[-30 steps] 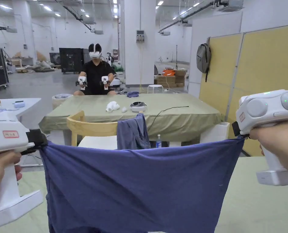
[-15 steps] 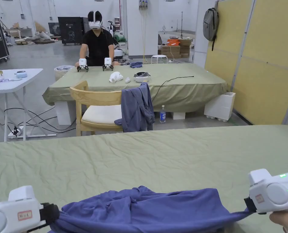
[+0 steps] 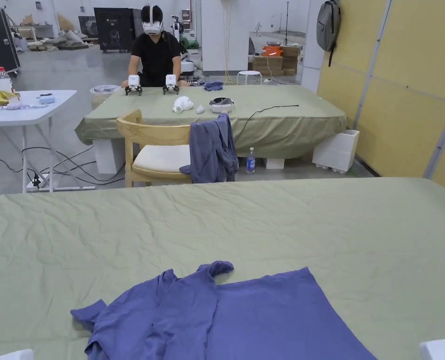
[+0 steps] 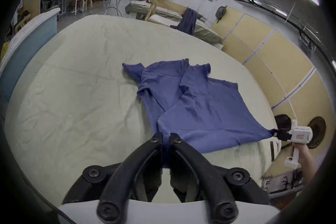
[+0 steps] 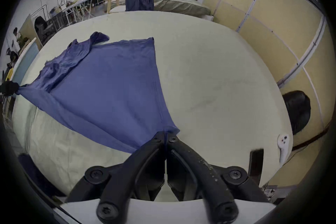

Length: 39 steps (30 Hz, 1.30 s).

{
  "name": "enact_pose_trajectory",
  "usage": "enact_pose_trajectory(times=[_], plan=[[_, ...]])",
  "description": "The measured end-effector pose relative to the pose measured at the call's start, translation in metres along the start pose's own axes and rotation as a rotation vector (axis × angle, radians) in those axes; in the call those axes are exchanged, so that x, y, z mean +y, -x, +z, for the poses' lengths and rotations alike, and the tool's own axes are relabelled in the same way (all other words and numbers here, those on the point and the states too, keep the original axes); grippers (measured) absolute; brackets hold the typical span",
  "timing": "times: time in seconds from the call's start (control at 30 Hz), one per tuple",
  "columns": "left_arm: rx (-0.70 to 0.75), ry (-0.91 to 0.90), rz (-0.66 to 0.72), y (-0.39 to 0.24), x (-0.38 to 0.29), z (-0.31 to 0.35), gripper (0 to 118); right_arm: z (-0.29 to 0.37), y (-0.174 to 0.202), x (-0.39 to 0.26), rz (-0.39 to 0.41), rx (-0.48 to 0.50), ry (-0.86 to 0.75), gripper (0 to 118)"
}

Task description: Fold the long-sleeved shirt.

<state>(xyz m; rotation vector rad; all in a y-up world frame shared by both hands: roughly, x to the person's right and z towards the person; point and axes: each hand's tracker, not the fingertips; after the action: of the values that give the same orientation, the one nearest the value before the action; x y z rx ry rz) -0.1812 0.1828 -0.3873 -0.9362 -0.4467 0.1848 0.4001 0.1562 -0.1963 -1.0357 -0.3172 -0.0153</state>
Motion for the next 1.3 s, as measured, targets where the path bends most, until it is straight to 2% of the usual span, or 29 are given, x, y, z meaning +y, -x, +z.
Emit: enact_pose_trajectory(times=[0.13, 0.37, 0.53, 0.67, 0.77, 0.8, 0.83, 0.87, 0.9, 0.93, 0.97, 1.0, 1.03, 1.07, 1.13, 1.23, 1.27, 1.3], plan=[[-0.014, 0.029, 0.048, -0.003, -0.041, 0.034, 5, 0.028, -0.003, -0.051, 0.016, 0.001, -0.043, 4], [-0.018, 0.099, 0.039, -0.001, -0.098, 0.071, 5, 0.053, -0.002, -0.129, 0.059, -0.008, 0.012, 4], [0.006, 0.18, 0.029, 0.003, -0.132, 0.065, 5, 0.043, 0.0, -0.162, 0.026, 0.013, 0.061, 4], [0.044, 0.255, 0.018, 0.007, -0.146, 0.048, 5, 0.029, 0.004, -0.171, 0.051, -0.017, 0.118, 4], [0.05, 0.28, 0.043, 0.012, -0.151, 0.039, 6, 0.02, -0.001, -0.175, 0.022, 0.002, 0.143, 4], [0.055, 0.276, 0.053, 0.015, -0.152, 0.037, 10, 0.018, -0.001, -0.176, 0.01, 0.012, 0.144, 5], [0.038, 0.245, 0.091, 0.018, -0.151, 0.039, 24, 0.016, -0.002, -0.175, -0.01, 0.024, 0.143, 7], [0.025, 0.217, 0.133, 0.021, -0.149, 0.04, 66, 0.016, -0.004, -0.174, -0.038, 0.042, 0.145, 27], [0.043, 0.184, 0.163, 0.023, -0.145, 0.043, 102, 0.015, -0.007, -0.172, -0.061, 0.059, 0.147, 63], [0.06, 0.134, 0.164, 0.022, -0.142, 0.047, 118, 0.016, -0.008, -0.17, -0.067, 0.039, 0.14, 101], [0.042, 0.087, 0.156, 0.02, -0.14, 0.054, 115, 0.02, -0.008, -0.169, -0.077, -0.002, 0.101, 118], [-0.026, 0.01, 0.134, 0.02, -0.138, 0.067, 113, 0.026, -0.01, -0.168, -0.087, -0.026, 0.053, 114], [-0.033, -0.013, 0.117, 0.018, -0.135, 0.072, 114, 0.036, -0.015, -0.168, -0.118, -0.028, -0.01, 111], [-0.041, -0.007, 0.116, 0.013, -0.13, 0.078, 114, 0.04, -0.018, -0.162, -0.163, 0.041, -0.057, 113], [-0.034, -0.027, 0.094, 0.0, -0.125, 0.091, 114, 0.052, -0.02, -0.151, -0.237, 0.083, -0.07, 116], [-0.042, -0.06, 0.062, -0.018, -0.119, 0.104, 113, 0.063, -0.01, -0.133, -0.269, 0.125, -0.163, 116], [-0.043, -0.056, 0.039, -0.022, -0.117, 0.107, 107, 0.07, -0.002, -0.125, -0.271, 0.134, -0.183, 109], [-0.024, -0.077, -0.012, -0.026, -0.117, 0.111, 86, 0.073, 0.006, -0.115, -0.261, 0.147, -0.197, 89]])
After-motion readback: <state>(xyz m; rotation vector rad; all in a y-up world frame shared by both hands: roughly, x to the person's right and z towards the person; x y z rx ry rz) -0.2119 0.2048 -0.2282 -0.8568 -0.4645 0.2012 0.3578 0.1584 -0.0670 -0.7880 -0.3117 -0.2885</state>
